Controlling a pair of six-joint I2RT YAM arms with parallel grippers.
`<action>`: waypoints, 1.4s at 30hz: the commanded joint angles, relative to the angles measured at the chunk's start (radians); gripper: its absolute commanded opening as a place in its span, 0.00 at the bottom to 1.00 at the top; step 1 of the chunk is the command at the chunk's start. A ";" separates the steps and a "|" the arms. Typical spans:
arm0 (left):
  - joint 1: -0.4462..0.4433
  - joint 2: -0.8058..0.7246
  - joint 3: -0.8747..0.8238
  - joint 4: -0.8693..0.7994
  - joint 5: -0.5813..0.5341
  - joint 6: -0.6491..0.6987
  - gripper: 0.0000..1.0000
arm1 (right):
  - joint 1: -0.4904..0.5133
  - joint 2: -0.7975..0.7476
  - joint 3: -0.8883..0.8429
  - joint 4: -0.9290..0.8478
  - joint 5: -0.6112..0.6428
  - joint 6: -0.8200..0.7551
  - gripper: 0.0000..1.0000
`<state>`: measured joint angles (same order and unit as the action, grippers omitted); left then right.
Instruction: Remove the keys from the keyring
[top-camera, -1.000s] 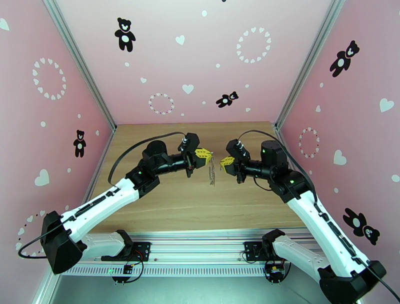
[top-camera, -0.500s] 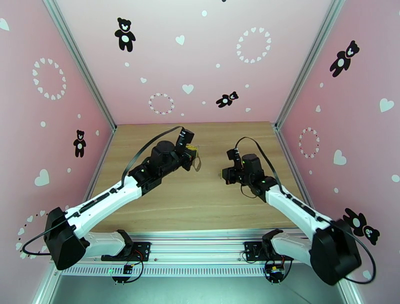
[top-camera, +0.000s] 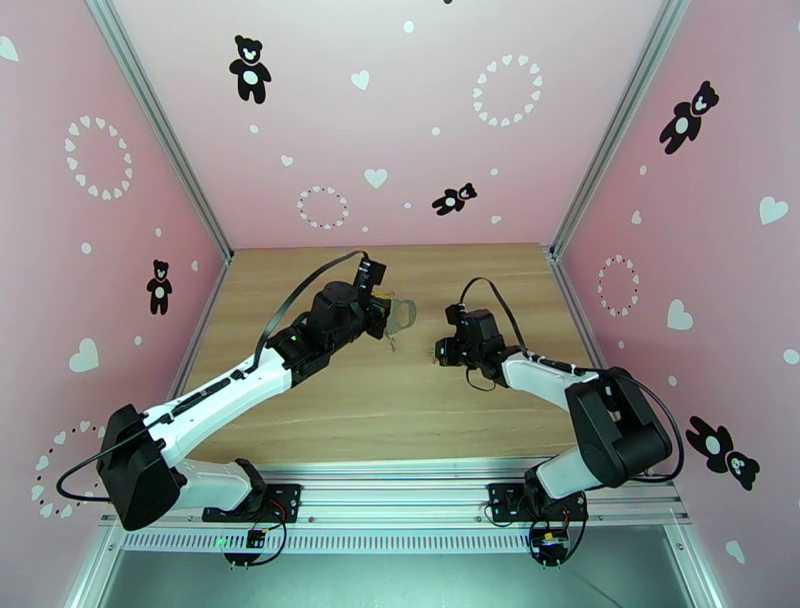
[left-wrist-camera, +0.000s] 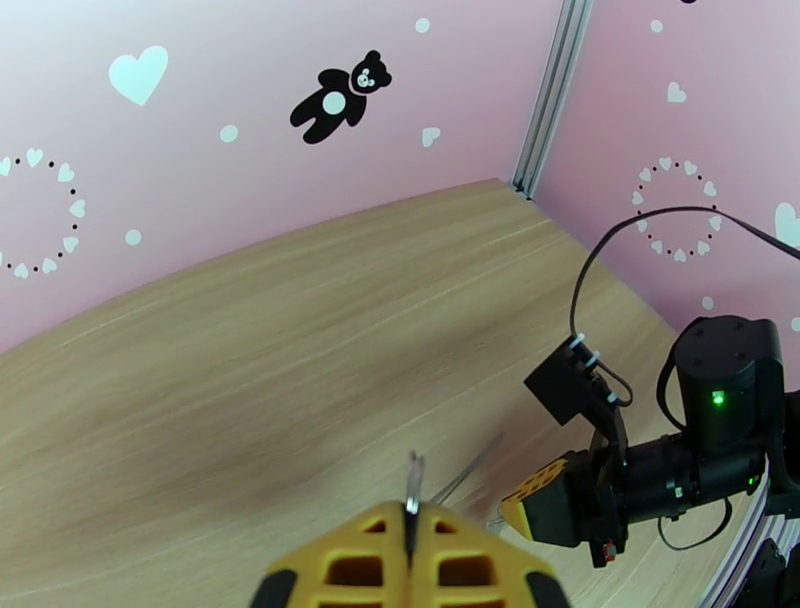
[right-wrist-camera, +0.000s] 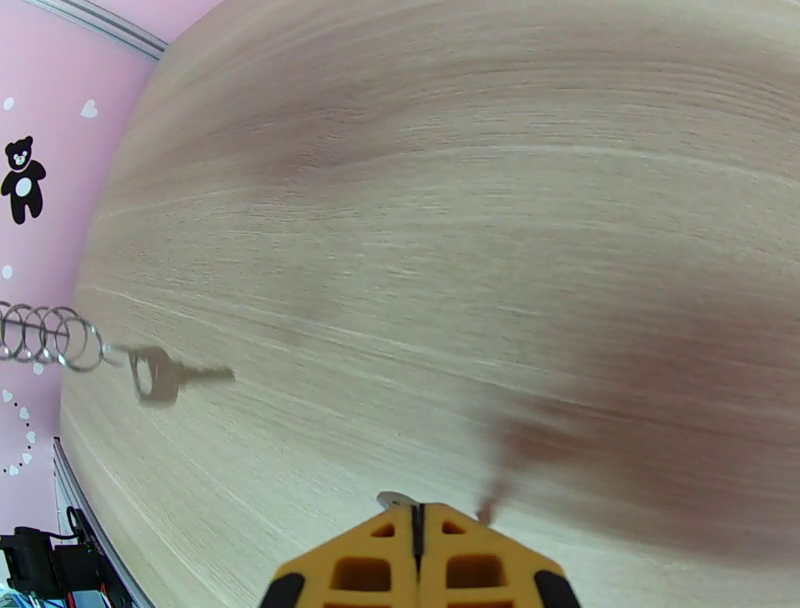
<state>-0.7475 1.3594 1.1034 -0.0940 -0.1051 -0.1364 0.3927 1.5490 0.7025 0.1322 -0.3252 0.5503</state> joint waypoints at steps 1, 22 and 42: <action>0.008 0.006 0.021 0.021 -0.021 -0.018 0.00 | 0.000 0.043 0.018 -0.005 0.003 0.007 0.02; 0.018 -0.072 0.013 0.029 0.038 0.017 0.00 | 0.000 -0.154 0.044 -0.070 -0.001 -0.114 0.47; 0.020 -0.194 0.076 0.071 0.455 0.171 0.00 | 0.010 -0.561 -0.151 0.114 -0.299 -0.423 0.52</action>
<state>-0.7334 1.1862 1.1297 -0.0784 0.2562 0.0231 0.3943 1.0313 0.5762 0.2066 -0.5762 0.2043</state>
